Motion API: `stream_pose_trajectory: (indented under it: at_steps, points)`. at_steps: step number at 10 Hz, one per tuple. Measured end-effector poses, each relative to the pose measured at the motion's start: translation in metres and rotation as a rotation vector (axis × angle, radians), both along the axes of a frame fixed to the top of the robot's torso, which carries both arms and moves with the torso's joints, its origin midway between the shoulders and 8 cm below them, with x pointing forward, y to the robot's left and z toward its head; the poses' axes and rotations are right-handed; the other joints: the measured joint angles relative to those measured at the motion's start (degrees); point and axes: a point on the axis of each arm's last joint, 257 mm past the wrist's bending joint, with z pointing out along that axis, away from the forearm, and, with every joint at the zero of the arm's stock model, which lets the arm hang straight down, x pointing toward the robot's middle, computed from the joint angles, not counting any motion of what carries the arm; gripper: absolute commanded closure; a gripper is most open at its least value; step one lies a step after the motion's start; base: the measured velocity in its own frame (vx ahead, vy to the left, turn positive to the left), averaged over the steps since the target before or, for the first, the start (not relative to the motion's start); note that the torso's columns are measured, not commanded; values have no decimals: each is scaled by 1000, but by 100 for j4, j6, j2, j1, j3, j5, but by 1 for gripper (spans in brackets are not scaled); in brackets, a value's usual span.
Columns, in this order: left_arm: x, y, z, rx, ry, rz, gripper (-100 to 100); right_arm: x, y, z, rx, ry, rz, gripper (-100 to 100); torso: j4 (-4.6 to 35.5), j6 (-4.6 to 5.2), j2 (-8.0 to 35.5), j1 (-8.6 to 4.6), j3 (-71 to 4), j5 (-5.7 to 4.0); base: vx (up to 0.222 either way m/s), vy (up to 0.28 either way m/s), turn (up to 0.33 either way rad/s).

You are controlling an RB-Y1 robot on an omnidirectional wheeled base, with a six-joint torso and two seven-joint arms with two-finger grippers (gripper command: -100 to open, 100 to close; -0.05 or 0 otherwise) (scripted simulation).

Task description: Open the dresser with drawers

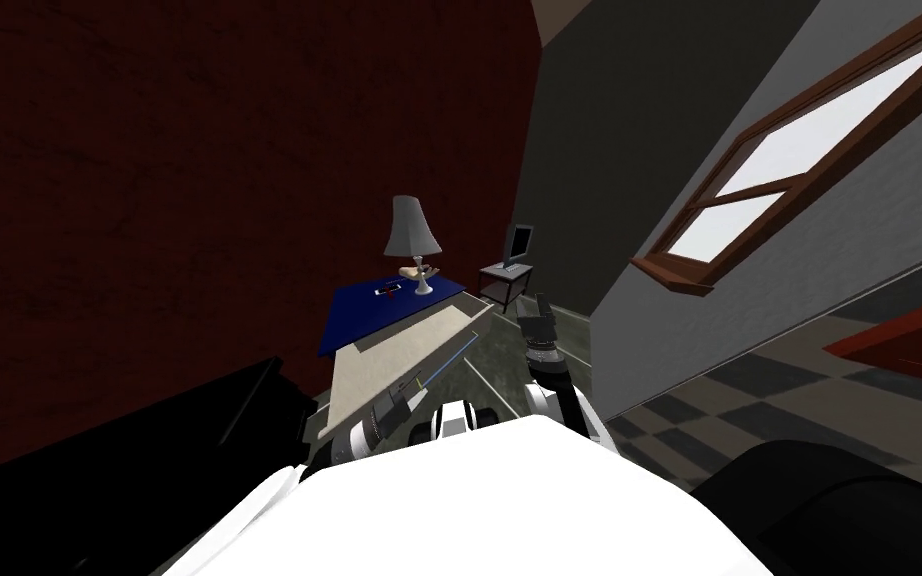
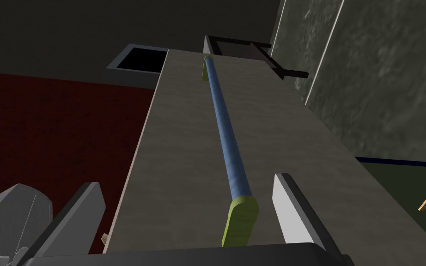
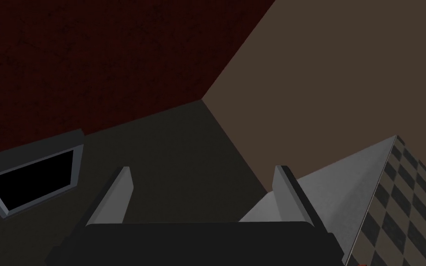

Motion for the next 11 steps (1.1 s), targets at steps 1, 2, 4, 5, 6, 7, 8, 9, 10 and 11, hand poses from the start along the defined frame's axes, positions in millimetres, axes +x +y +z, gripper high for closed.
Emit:
stream_pose_trajectory:
  at_steps: [1,2,4,5,6,7,8,9,10,11]
  points:
    - [-3,-2,6,0,-1,-8,-100,0,0,0,0,0,0,0,2,0,8,-5,5,-1,32,-16,69]
    - [-6,-3,10,2,3,-13,-100,0,0,0,0,0,0,0,9,-2,15,-4,5,-4,30,-22,57]
    - [-15,-2,13,8,18,-21,-100,0,0,0,0,0,0,0,38,-11,46,4,8,-13,29,-14,50]
    - [-17,-3,17,8,18,-27,-100,0,0,0,0,0,0,0,40,-3,50,3,11,-11,12,0,1]
    - [-16,-3,17,8,19,-27,0,0,0,0,0,0,0,0,22,-1,34,0,13,-5,0,0,0]
    - [-16,-3,17,8,19,-27,0,0,0,0,0,0,0,0,7,0,12,2,6,-1,0,0,0]
    - [-16,-3,17,8,19,-27,0,0,0,0,0,0,0,0,0,0,-3,3,-3,1,0,0,0]
    - [-16,-3,17,8,19,-27,0,0,0,0,0,0,0,0,-3,0,-9,3,-6,1,0,0,0]
    - [-16,-3,17,8,19,-27,0,0,0,0,0,0,0,0,-3,0,-9,3,-6,1,0,0,0]
    - [-16,-3,17,8,19,-27,0,0,0,0,0,0,0,0,-2,0,-7,3,-4,1,0,0,0]
